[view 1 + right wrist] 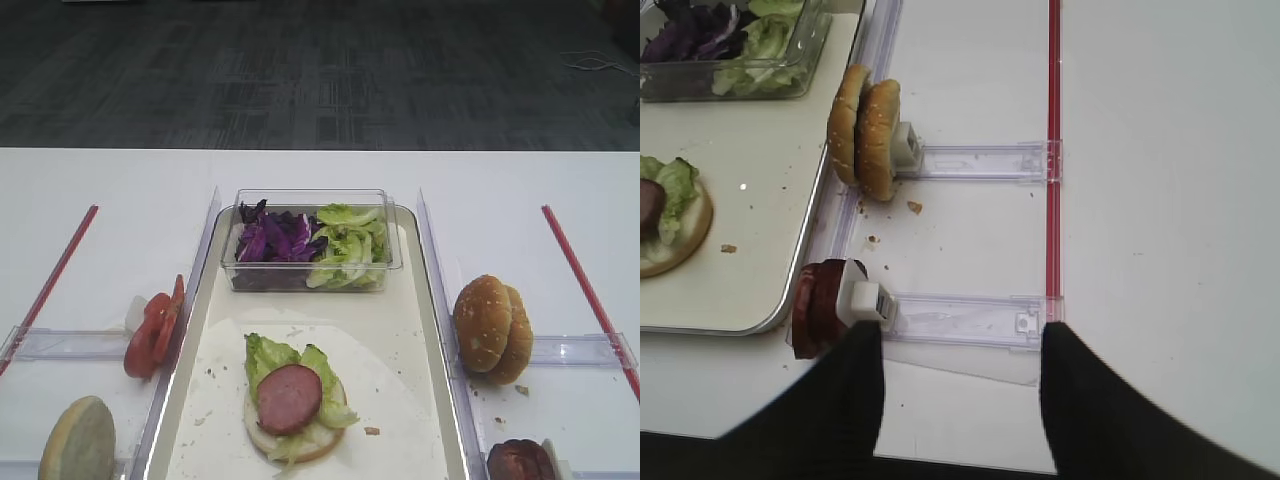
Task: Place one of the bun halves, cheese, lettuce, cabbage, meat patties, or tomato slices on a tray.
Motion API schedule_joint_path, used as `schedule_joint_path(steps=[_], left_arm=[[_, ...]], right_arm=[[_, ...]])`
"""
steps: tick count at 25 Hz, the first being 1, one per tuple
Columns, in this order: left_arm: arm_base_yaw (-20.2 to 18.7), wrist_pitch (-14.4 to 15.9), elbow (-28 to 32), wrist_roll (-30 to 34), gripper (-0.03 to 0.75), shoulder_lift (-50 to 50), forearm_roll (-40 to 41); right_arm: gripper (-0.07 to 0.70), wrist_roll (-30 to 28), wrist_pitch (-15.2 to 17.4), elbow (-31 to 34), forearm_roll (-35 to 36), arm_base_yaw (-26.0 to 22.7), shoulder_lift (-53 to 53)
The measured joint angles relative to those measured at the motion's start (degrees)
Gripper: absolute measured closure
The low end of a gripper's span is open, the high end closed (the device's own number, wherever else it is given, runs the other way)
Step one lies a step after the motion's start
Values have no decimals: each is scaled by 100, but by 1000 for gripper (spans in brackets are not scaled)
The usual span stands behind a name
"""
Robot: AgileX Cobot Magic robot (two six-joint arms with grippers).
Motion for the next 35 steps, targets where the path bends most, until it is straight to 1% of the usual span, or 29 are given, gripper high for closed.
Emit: schedule_joint_path(steps=[5, 8, 10, 13, 17, 19, 35], left_arm=[[0, 0, 0, 0, 411, 0, 0], [0, 0, 0, 0, 411, 0, 0], [0, 0, 0, 0, 411, 0, 0], [0, 0, 0, 0, 411, 0, 0], [0, 0, 0, 0, 411, 0, 0], [0, 0, 0, 0, 411, 0, 0], [0, 0, 0, 0, 411, 0, 0]], right_arm=[[258, -50, 0, 0, -6, 0, 0], [258, -338, 0, 0, -100, 0, 0], [258, -425, -43, 0, -222, 0, 0], [258, -471, -264, 4, -353, 0, 0], [258, -471, -744, 102, -377, 0, 0], [258, -471, -858, 206, -399, 0, 0], [258, -471, -902, 238, -435, 0, 0]])
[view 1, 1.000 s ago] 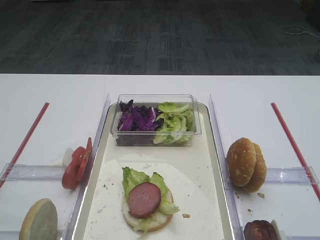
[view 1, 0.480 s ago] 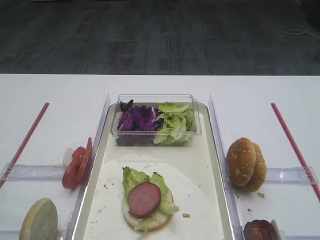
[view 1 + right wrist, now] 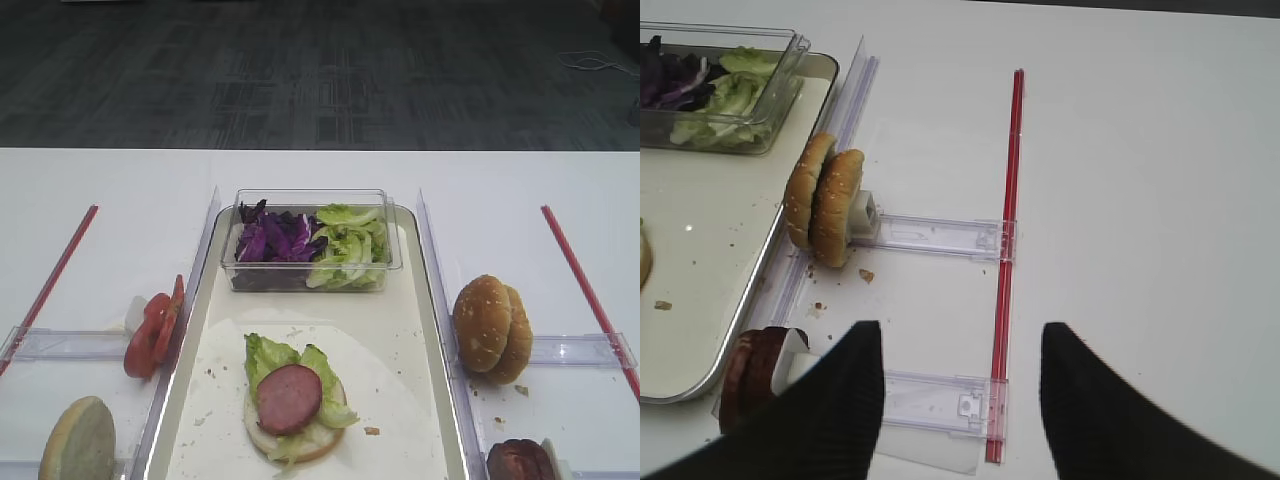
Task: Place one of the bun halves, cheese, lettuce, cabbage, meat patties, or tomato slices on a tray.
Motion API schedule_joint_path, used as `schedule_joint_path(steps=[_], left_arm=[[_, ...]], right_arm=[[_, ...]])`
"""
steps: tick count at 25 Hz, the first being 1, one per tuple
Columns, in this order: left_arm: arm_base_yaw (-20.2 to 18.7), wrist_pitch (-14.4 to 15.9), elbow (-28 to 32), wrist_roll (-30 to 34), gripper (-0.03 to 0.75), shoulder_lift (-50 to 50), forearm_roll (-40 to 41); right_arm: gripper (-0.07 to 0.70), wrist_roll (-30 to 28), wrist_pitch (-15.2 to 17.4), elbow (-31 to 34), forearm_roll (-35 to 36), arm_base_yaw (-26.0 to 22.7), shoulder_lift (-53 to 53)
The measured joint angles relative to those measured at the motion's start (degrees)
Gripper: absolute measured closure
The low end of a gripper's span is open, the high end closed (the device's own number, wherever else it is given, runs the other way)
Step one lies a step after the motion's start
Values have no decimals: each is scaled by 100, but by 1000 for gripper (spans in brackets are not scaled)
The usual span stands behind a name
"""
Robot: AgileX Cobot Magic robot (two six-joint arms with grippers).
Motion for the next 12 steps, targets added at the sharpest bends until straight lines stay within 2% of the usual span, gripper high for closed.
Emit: schedule_joint_path(steps=[4, 9, 12], left_arm=[[0, 0, 0, 0, 411, 0, 0], [0, 0, 0, 0, 411, 0, 0], [0, 0, 0, 0, 411, 0, 0]], right_arm=[[258, 0, 0, 0, 0, -31, 0], [258, 0, 0, 0, 0, -419, 0], [258, 0, -4, 0, 0, -457, 0]])
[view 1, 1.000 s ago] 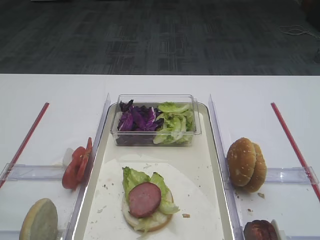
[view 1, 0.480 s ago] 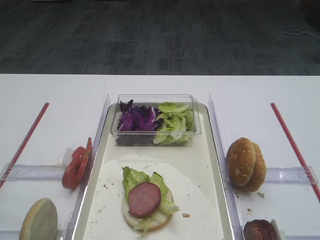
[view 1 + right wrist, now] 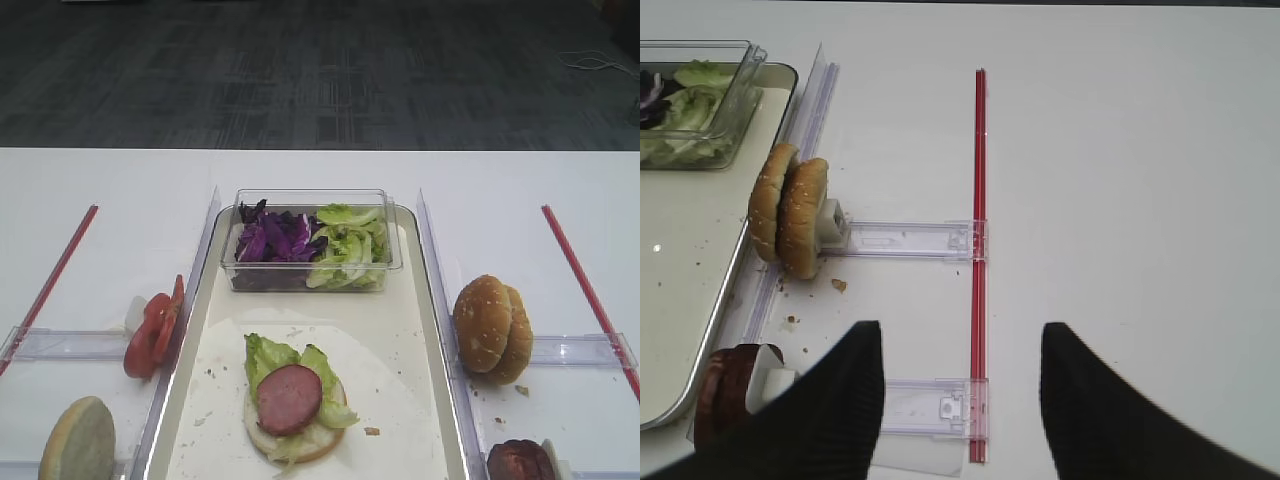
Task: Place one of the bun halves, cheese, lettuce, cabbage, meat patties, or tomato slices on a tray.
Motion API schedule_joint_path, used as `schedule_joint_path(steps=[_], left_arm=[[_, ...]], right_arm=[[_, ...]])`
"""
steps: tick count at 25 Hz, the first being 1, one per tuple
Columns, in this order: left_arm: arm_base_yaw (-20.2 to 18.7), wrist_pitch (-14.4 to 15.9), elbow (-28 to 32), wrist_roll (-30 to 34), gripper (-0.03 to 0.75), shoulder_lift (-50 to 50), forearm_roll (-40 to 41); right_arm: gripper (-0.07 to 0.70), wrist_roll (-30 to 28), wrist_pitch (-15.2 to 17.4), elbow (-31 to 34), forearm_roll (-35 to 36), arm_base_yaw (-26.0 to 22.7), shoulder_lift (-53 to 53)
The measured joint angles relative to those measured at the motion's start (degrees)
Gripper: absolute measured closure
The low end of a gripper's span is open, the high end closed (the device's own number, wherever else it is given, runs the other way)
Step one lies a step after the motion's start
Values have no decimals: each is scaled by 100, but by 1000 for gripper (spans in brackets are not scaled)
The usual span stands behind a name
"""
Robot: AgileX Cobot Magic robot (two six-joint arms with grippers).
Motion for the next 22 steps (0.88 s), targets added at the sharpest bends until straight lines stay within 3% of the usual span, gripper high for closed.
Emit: schedule_joint_path(steps=[22], left_arm=[[0, 0, 0, 0, 411, 0, 0]], right_arm=[[258, 0, 0, 0, 0, -3, 0]])
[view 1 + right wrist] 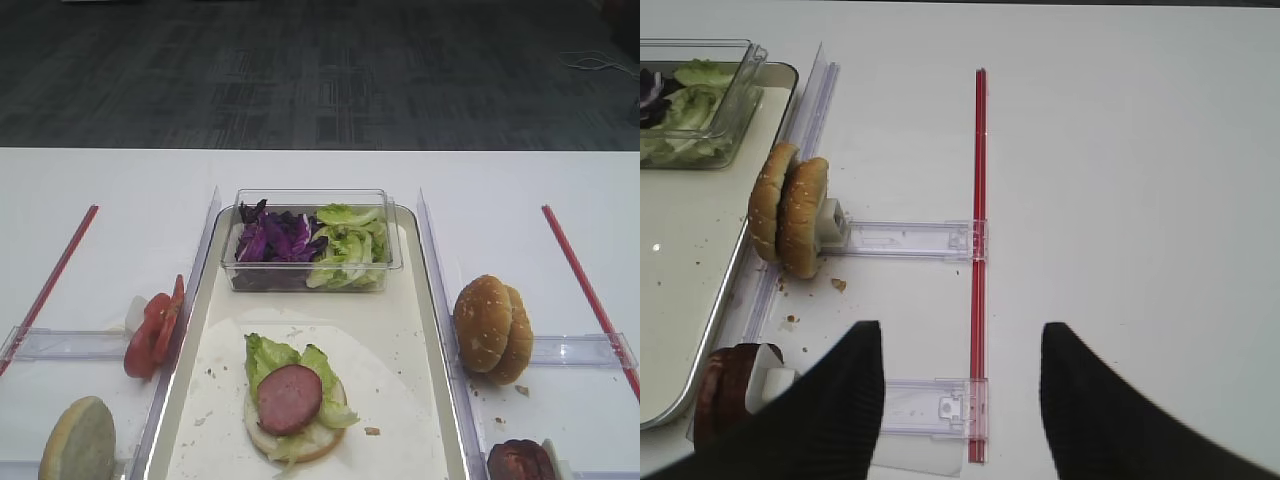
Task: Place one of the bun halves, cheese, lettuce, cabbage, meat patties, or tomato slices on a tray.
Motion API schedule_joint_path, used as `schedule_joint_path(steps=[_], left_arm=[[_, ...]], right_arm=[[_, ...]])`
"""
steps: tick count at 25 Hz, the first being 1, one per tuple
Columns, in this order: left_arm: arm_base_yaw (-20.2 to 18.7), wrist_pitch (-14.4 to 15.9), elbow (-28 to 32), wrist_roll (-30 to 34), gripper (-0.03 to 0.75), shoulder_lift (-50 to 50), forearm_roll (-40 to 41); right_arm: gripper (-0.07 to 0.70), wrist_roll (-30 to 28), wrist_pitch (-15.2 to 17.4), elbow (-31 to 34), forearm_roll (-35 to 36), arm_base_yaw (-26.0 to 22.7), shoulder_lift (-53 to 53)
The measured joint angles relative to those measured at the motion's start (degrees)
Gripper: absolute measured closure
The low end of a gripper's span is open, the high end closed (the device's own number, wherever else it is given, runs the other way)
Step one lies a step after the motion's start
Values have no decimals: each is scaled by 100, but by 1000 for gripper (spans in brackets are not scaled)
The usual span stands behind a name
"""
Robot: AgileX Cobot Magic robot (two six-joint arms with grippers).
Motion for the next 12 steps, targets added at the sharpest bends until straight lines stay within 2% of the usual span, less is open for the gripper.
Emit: schedule_joint_path(steps=[12], left_arm=[[0, 0, 0, 0, 411, 0, 0]], right_arm=[[258, 0, 0, 0, 0, 0, 0]])
